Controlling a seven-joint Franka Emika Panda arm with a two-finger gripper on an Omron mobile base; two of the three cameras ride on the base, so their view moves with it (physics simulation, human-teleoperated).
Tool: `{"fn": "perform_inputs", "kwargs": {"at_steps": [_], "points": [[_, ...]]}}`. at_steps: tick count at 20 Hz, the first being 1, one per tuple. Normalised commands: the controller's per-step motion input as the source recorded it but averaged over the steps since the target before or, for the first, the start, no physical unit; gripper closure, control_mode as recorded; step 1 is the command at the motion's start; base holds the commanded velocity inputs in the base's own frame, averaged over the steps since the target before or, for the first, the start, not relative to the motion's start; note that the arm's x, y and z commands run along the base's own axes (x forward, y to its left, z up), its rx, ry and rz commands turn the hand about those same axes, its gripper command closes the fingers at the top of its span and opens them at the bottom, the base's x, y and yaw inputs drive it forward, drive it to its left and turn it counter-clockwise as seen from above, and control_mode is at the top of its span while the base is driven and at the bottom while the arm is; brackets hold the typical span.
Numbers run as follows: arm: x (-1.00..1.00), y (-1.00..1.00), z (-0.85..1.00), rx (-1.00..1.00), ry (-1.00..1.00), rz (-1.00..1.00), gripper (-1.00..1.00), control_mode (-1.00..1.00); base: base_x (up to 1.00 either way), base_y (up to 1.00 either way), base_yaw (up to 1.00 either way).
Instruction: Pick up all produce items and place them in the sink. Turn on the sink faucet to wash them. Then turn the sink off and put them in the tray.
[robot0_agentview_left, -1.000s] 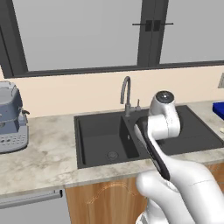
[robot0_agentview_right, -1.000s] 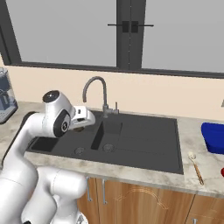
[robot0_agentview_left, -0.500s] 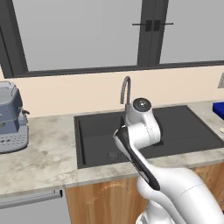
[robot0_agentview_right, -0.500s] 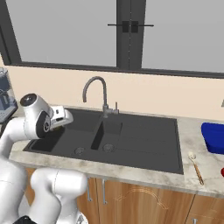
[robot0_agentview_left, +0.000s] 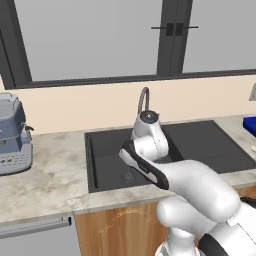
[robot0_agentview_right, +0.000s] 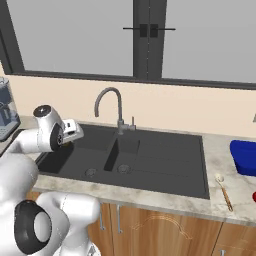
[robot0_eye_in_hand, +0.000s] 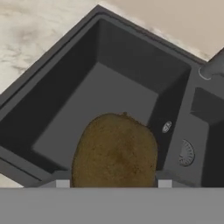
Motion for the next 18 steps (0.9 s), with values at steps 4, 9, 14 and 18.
{"fn": "perform_inputs", "kwargs": {"at_steps": [4,9,14,18], "points": [[0.44,0.36,-0.44,0.00,0.20,0.01,1.00,-1.00,0.00,0.00,0.00],[0.33,0.16,-0.45,0.00,0.11,0.00,1.00,-1.00,0.00,0.00,0.00],[0.34,0.01,-0.54,0.00,0.01,0.00,1.00,-1.00,0.00,0.00,0.00],[0.31,0.04,-0.56,0.00,0.00,0.00,1.00,-1.00,0.00,0.00,0.00]]}}
